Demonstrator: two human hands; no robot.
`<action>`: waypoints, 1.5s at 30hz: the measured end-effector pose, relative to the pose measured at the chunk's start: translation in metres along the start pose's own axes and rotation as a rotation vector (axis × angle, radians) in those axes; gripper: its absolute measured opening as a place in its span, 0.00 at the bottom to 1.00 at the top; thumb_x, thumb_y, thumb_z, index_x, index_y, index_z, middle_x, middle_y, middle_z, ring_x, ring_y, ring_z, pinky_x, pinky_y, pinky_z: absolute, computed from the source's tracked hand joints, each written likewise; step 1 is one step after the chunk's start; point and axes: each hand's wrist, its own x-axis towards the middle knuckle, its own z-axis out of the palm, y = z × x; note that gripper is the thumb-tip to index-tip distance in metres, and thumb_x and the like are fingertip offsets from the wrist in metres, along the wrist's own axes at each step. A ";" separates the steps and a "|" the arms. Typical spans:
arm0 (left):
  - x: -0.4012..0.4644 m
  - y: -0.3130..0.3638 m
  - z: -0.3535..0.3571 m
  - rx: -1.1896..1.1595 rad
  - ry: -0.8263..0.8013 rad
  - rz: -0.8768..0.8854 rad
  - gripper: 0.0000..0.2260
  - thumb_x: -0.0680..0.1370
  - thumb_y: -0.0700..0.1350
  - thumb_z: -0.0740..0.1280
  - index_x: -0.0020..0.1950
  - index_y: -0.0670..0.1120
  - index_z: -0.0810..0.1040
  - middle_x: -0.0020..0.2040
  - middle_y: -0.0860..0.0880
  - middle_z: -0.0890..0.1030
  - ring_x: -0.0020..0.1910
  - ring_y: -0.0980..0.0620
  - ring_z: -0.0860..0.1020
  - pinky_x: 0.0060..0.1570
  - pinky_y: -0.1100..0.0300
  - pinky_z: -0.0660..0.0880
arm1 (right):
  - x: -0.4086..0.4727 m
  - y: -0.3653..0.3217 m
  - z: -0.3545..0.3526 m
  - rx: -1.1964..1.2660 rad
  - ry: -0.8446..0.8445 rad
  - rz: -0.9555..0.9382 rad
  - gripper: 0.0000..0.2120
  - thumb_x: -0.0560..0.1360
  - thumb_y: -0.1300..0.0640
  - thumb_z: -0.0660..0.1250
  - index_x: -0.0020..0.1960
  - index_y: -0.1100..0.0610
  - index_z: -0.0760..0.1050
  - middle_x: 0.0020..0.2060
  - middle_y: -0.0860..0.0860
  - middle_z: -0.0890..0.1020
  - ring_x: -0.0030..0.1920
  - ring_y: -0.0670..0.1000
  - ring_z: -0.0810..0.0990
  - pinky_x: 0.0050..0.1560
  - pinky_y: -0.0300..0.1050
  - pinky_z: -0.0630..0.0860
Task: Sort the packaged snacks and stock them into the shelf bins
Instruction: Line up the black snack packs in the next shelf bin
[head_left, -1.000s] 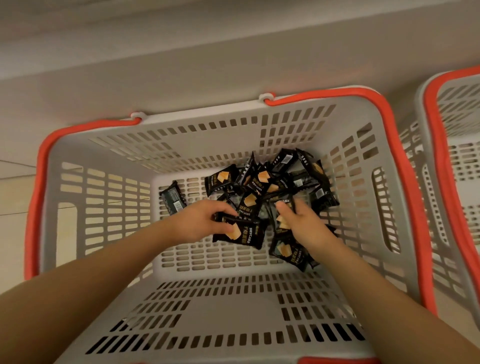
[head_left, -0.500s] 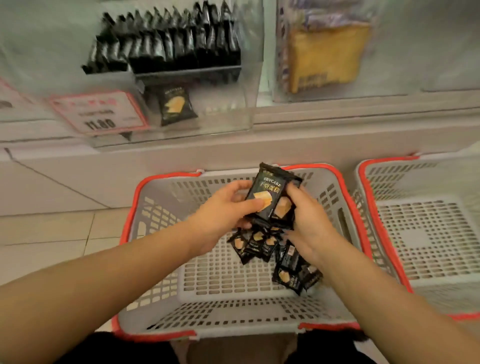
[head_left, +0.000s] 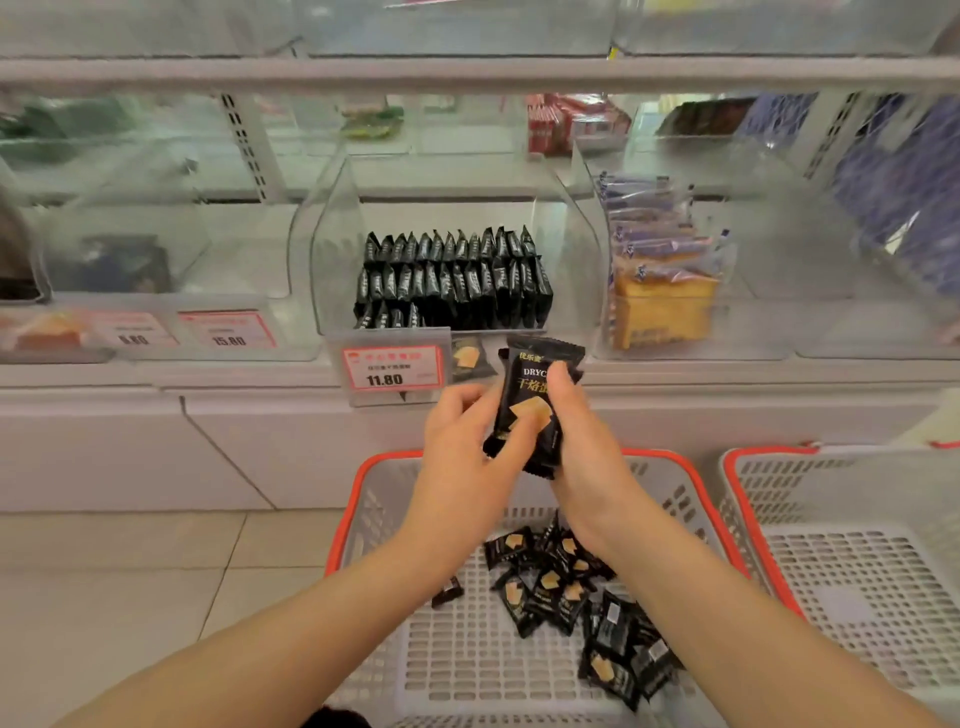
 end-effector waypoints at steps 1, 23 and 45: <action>0.003 0.002 -0.007 0.016 -0.010 0.030 0.13 0.77 0.54 0.62 0.61 0.56 0.76 0.54 0.56 0.71 0.60 0.59 0.68 0.60 0.58 0.69 | 0.003 -0.006 0.004 -0.028 -0.011 -0.030 0.25 0.73 0.38 0.62 0.66 0.47 0.69 0.59 0.49 0.79 0.62 0.49 0.75 0.67 0.55 0.68; 0.200 -0.010 -0.059 1.194 -1.130 0.480 0.19 0.79 0.40 0.60 0.69 0.51 0.69 0.67 0.49 0.72 0.64 0.46 0.69 0.60 0.54 0.69 | 0.087 -0.131 0.002 -0.733 0.122 -0.298 0.16 0.75 0.43 0.63 0.58 0.50 0.73 0.52 0.47 0.81 0.53 0.49 0.78 0.59 0.52 0.72; 0.189 -0.006 -0.118 1.176 -0.909 0.222 0.18 0.76 0.52 0.65 0.66 0.51 0.72 0.62 0.49 0.73 0.58 0.49 0.73 0.49 0.57 0.70 | 0.152 -0.089 0.062 -1.485 -0.224 0.075 0.26 0.69 0.35 0.67 0.31 0.57 0.65 0.19 0.46 0.69 0.20 0.46 0.68 0.24 0.39 0.63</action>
